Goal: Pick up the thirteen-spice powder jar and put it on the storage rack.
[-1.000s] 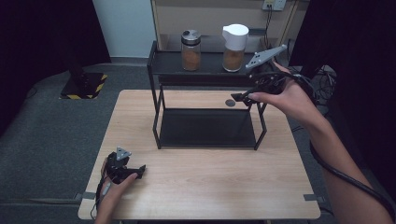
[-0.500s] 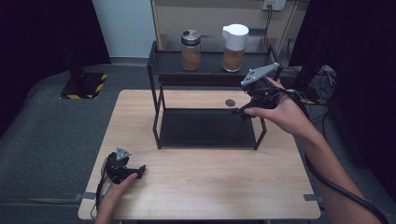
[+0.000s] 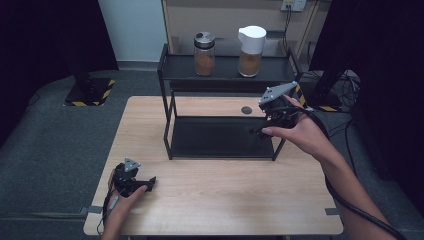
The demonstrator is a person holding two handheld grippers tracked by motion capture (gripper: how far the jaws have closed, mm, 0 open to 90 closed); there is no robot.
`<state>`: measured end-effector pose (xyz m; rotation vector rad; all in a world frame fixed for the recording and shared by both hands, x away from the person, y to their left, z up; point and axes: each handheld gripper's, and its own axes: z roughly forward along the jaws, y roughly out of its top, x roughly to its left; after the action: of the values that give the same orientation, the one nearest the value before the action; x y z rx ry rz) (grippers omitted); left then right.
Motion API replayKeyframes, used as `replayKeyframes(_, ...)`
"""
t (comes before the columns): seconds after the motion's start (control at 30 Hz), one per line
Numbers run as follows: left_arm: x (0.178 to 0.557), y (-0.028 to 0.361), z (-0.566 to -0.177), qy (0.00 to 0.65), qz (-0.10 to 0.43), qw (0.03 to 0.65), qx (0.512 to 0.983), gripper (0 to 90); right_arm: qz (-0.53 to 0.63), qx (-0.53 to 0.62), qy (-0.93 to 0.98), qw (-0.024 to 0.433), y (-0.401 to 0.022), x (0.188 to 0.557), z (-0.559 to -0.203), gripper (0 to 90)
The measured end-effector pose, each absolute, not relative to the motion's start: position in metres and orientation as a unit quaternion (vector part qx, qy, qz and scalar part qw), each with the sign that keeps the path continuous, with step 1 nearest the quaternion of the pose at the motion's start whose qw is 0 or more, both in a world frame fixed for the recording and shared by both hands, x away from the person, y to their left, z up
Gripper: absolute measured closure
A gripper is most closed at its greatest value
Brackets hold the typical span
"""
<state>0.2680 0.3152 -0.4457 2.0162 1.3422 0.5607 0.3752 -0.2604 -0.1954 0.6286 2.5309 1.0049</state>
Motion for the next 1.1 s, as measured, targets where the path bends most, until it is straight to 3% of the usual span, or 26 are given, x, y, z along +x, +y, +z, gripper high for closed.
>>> replayKeyframes(1.1,0.267,0.314,-0.446,0.513,0.215,0.321,0.767,0.0,0.324,0.241,0.906,0.127,-0.256,0.377,-0.265,8.6)
